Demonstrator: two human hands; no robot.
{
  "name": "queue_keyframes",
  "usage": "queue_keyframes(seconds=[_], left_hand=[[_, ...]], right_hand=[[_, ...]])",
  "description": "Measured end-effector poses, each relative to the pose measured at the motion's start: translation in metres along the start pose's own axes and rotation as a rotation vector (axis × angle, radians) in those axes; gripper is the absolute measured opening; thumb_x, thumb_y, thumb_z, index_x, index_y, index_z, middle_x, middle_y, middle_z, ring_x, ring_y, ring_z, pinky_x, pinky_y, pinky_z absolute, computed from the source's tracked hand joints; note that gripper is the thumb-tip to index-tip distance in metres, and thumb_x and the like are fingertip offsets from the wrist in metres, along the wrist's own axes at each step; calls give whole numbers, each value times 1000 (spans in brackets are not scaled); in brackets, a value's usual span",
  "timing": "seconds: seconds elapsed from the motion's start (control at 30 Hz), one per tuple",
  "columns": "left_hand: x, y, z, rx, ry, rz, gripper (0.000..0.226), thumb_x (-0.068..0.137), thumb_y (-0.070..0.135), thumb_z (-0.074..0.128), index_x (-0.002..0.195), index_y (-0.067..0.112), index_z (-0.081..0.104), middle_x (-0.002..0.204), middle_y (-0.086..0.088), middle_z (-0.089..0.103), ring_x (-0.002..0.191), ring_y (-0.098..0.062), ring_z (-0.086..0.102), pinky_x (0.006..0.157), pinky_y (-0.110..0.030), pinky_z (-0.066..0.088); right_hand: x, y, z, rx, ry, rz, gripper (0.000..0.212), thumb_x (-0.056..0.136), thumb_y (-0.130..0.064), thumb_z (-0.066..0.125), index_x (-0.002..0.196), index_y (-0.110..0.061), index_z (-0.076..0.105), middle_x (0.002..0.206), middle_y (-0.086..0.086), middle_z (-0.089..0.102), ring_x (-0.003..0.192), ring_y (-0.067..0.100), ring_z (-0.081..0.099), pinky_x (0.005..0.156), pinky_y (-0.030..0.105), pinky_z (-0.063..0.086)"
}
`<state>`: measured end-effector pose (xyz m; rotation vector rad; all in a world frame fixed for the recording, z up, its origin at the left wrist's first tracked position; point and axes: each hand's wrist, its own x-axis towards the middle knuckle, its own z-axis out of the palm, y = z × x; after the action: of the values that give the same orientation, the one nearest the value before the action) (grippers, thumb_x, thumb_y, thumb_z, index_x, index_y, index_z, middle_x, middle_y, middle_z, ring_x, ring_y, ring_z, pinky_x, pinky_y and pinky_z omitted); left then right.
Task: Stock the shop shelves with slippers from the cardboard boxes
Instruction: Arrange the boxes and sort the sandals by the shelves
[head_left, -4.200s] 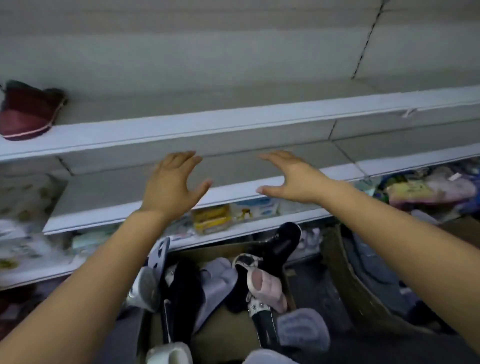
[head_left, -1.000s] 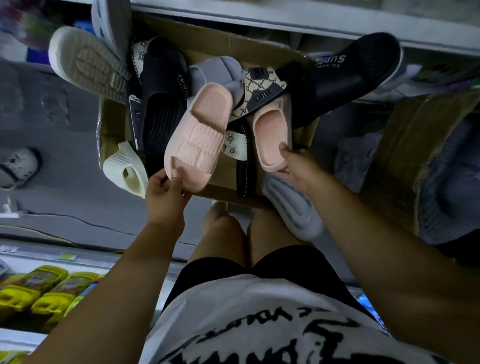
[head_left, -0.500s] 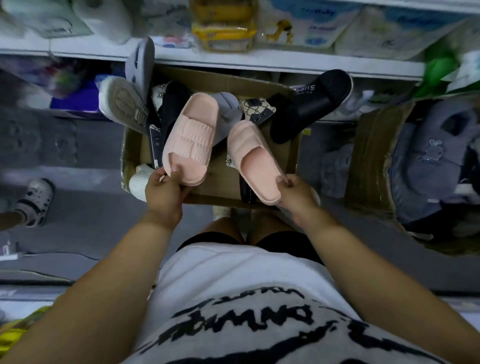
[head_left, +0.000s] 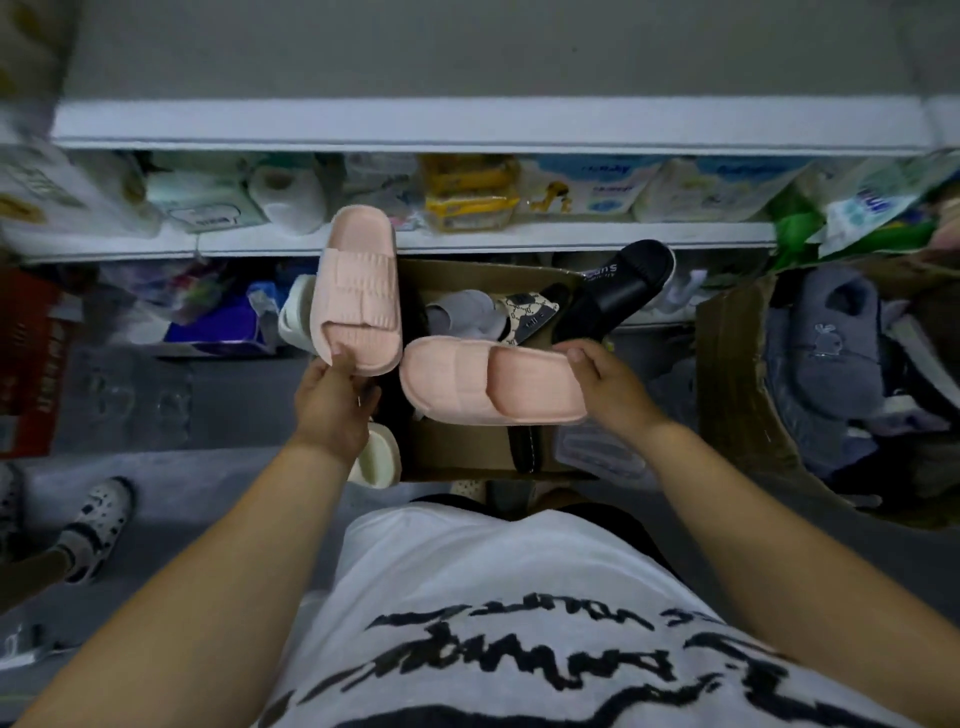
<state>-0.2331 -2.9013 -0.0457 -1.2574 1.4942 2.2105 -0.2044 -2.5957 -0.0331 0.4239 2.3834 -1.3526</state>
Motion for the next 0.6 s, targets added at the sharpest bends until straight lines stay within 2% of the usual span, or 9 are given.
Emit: queue_keyframes(seconds=[0.07, 0.13, 0.23, 0.27, 0.37, 0.43, 0.47, 0.53, 0.6], left_hand=[[-2, 7, -2, -6, -30, 21, 13, 106, 32, 54, 111, 21, 58, 105, -6, 70, 89, -21, 65, 83, -39, 53], [-4, 12, -3, -14, -69, 32, 14, 107, 31, 50, 117, 22, 54, 107, -4, 70, 84, -17, 68, 81, -40, 57], [-11, 13, -3, 81, -77, 82, 23, 109, 34, 45, 128, 22, 47, 106, -3, 68, 75, -16, 67, 62, -33, 57], [-14, 13, -3, 121, -77, 107, 26, 107, 37, 47, 128, 23, 47, 107, -3, 67, 79, -17, 66, 62, -32, 57], [-17, 4, -5, 155, -96, 124, 44, 92, 55, 56, 127, 31, 50, 124, -2, 66, 110, -29, 65, 88, -53, 58], [-23, -1, -1, 99, -90, 74, 36, 99, 49, 52, 130, 31, 48, 128, -4, 63, 110, -31, 63, 82, -49, 58], [-27, -3, 2, 64, -85, 46, 29, 104, 42, 48, 131, 30, 48, 128, -4, 63, 109, -30, 62, 80, -48, 57], [-33, -8, 9, -3, -92, 6, 24, 108, 34, 45, 131, 30, 48, 128, -2, 64, 114, -31, 63, 90, -57, 55], [-38, -11, 15, -3, -76, 4, 25, 108, 34, 44, 133, 30, 49, 127, -2, 63, 118, -33, 62, 94, -61, 52]], right_hand=[[2, -15, -2, 1, -21, -37, 27, 109, -23, 42, 117, -21, 67, 113, 0, 64, 104, 15, 54, 71, 0, 35], [5, -29, -3, -11, -51, -65, 26, 109, -26, 42, 112, -28, 68, 116, 0, 67, 107, 16, 57, 76, 6, 38], [6, -47, -5, -9, -87, -92, 26, 108, -28, 45, 113, -26, 71, 117, 0, 69, 103, 10, 59, 79, 11, 40], [5, -53, -6, 6, -87, -89, 26, 108, -30, 46, 113, -27, 71, 115, -2, 69, 100, 6, 59, 79, 12, 40], [6, -61, -6, 97, 29, -52, 20, 103, -36, 56, 109, -27, 72, 114, -3, 69, 104, 11, 60, 81, 21, 44], [5, -63, -5, 225, 151, 48, 26, 98, -45, 62, 106, -22, 71, 110, -2, 69, 106, 17, 62, 83, 25, 49], [3, -64, -4, 326, 190, 121, 33, 93, -52, 66, 105, -21, 70, 109, 0, 70, 106, 20, 64, 87, 30, 53], [-2, -63, -3, 510, 235, 233, 54, 75, -66, 74, 107, -23, 68, 112, 3, 71, 107, 24, 67, 96, 46, 56], [-9, -59, -2, 636, 287, 260, 76, 58, -68, 82, 116, -21, 66, 115, 3, 71, 107, 23, 69, 98, 48, 56]])
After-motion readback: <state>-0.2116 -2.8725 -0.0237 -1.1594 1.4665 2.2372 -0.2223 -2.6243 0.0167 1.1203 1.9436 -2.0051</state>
